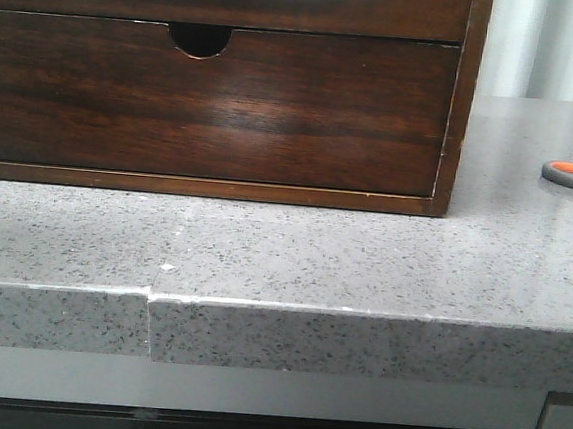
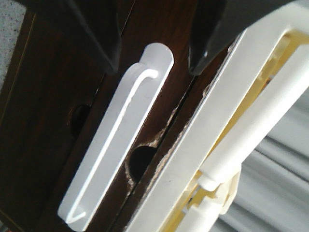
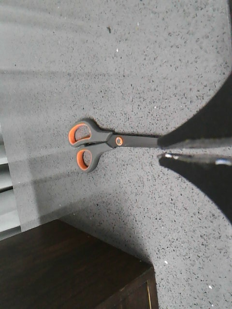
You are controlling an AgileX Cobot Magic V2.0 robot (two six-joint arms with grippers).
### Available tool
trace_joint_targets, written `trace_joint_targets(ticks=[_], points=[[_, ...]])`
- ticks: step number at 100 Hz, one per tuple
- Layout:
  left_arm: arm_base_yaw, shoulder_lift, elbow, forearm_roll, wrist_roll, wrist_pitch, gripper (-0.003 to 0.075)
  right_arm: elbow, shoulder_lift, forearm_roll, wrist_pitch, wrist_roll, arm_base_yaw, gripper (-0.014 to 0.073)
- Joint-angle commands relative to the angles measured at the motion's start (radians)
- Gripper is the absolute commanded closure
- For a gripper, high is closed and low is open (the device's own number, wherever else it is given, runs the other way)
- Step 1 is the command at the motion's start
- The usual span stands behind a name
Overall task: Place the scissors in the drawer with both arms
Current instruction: 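Grasp the white drawer handle with the left gripper, then pull the drawer open toward the robot with the left gripper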
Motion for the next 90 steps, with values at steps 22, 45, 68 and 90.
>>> trace_joint_targets(ticks=[22,45,68,90], points=[[-0.093,0.158,-0.128,0.062,0.070,-0.041,0.0406,-0.030,0.017,0.002,-0.074,-0.006,0.004,0.0635],[-0.104,0.244,-0.174,0.062,0.080,-0.037,0.0406,-0.030,0.017,0.002,-0.072,-0.006,0.004,0.0635],[-0.104,0.307,-0.217,0.062,0.081,-0.037,0.0406,-0.030,0.017,0.002,-0.070,-0.006,0.004,0.0635],[-0.104,0.343,-0.226,0.062,0.081,-0.030,0.0547,-0.030,0.017,0.002,-0.064,-0.006,0.004,0.0635]])
